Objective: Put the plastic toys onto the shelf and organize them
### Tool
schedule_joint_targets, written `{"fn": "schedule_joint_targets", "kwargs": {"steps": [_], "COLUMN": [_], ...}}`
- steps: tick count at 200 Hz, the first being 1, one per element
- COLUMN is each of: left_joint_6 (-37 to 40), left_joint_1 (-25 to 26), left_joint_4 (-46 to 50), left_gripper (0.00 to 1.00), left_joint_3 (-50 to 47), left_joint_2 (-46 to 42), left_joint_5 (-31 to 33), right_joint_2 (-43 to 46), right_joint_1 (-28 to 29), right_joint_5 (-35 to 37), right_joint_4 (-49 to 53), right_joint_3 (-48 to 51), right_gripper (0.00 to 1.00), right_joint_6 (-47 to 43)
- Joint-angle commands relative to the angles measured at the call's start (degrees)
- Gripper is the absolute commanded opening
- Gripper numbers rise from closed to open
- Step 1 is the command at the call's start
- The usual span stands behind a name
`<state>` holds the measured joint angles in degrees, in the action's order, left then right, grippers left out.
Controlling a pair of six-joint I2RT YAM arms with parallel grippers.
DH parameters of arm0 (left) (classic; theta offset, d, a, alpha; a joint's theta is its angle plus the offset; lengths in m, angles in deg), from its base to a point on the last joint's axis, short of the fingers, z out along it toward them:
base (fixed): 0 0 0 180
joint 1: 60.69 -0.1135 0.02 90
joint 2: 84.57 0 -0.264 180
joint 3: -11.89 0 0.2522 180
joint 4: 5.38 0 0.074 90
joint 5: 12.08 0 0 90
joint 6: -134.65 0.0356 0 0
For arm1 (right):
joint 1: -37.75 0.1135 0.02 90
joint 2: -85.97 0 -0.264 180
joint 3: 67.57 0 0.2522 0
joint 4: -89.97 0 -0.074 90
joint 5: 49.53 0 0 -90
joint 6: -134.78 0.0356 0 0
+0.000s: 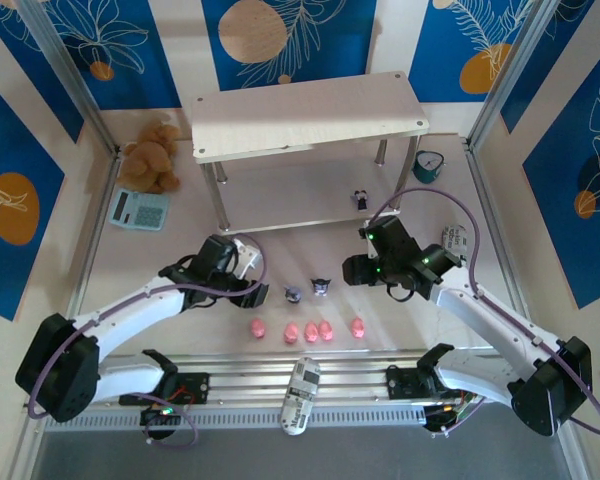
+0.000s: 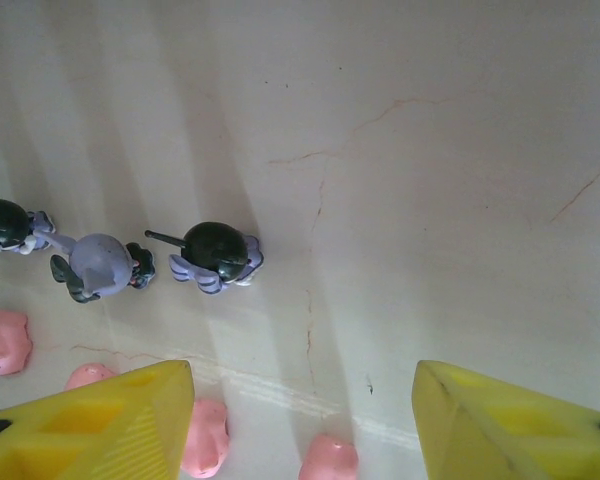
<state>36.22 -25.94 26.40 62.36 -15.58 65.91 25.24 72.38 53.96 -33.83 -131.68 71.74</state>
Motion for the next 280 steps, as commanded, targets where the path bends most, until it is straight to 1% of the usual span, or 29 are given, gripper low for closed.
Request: {"fn": "schedule_joint_targets", "kwargs": {"steps": [1,29,47,80,102,127,147,183,213,244,280], "left_joint_6": [1.98,4.96,7.51,15.14,18.61,19.65,20.14,22.38,24.33,26.17,26.23], "left_joint_1": [0.45,0.53,0.58,0.59,0.58,0.51,0.59,0.60,0.61,0.63,0.69], "left_joint_4": [1.13,5.74,8.22,20.29,25.03,25.48,25.23,23.41,22.61,22.02,20.86], "left_gripper": [0.68,0.68,0.68,0.68,0.69,0.69,0.69,0.69,0.69,0.69,0.69], "left_joint_3": [3.02,6.33,9.97,19.15,21.50,20.48,18.66,17.07,17.43,17.86,17.71], "left_joint_2": [0.78,1.35,1.69,4.46,6.18,7.12,7.12,6.82,8.35,10.51,11.22], "left_joint_5": [-0.91,-0.04,-1.84,-0.98,-1.04,-4.67,-5.64,-5.52,-3.05,-4.13,-2.70], "right_joint_2": [1.51,1.91,2.15,3.24,5.17,7.20,8.60,9.57,9.43,9.45,9.48], "right_joint_1": [-0.75,-1.67,-2.16,-3.86,-6.04,-8.53,-9.80,-11.20,-11.34,-11.43,-11.77], "right_joint_5": [-1.81,-2.75,-2.97,-2.77,-3.91,-5.94,-6.97,-8.22,-8.75,-8.70,-8.54], "right_joint_4": [-0.34,-0.13,0.36,2.87,2.76,2.54,2.80,2.30,1.96,1.93,1.99], "right_joint_3": [0.95,1.04,0.37,-2.52,-2.70,-1.57,-0.99,-1.03,-1.40,-1.55,-1.42], "right_gripper": [0.61,0.61,0.61,0.61,0.61,0.61,0.61,0.61,0.61,0.61,0.61], "right_joint_6": [-1.11,-1.27,-1.55,-3.30,-4.18,-4.45,-4.46,-4.12,-3.75,-3.68,-3.71]}}
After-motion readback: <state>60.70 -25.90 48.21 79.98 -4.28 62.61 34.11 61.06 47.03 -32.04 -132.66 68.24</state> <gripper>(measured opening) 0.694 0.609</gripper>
